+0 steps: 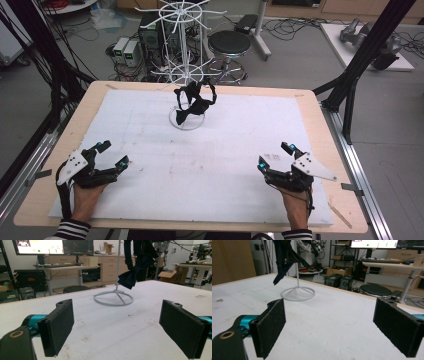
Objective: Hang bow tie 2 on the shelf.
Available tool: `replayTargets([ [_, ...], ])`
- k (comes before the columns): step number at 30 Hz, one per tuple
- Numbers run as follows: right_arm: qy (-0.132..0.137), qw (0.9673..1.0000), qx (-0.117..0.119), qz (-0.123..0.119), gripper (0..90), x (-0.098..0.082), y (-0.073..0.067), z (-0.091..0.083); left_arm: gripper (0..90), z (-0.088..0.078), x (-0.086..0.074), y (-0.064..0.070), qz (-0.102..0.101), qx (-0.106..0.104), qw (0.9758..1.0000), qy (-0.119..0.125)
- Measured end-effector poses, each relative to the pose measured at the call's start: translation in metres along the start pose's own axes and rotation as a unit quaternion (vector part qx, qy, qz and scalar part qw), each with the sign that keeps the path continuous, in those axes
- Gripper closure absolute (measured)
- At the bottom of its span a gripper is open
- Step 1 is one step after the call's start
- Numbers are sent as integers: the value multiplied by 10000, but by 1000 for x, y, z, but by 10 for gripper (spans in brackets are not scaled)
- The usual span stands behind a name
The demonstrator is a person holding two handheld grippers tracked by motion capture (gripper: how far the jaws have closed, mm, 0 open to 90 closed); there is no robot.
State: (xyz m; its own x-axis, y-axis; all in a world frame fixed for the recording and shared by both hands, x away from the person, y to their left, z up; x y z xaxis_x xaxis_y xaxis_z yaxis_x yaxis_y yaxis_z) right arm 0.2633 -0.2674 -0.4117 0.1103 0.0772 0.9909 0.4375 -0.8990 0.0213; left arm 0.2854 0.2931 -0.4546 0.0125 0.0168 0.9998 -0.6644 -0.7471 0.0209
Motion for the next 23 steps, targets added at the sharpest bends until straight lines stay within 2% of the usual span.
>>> replayTargets([
  [4, 25, 9999, -109, 82, 104, -16, 3, -1, 129, 0, 0, 0, 20, -1, 10000, -19],
  [8, 239, 9993, -203, 226, 104, -29, 6, -1, 129, 0, 0, 0, 37, 4, 10000, -20],
  [11, 186, 9991, -334, 209, 104, -40, 7, 3, 129, 0, 0, 0, 26, 3, 10000, -25],
  [14, 270, 9987, -383, 189, 104, -41, 7, 3, 129, 0, 0, 0, 32, 1, 10000, -22],
  [17, 241, 9988, -371, 196, 104, -42, 6, 3, 129, 0, 0, 0, 32, 3, 10000, -26],
  [23, 262, 9990, -362, -4, 104, -42, 3, 3, 129, 0, 0, 0, 49, -5, 10000, -23],
])
Point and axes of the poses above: each handheld gripper's, and its own axes: z roughly forward along the jaws, x roughly out of its top, y roughly to its right, the point moved 1 cm from there along z, roughly forward along the jaws, and after that the axes turned 5 degrees about -x, right-handed, at the moved point
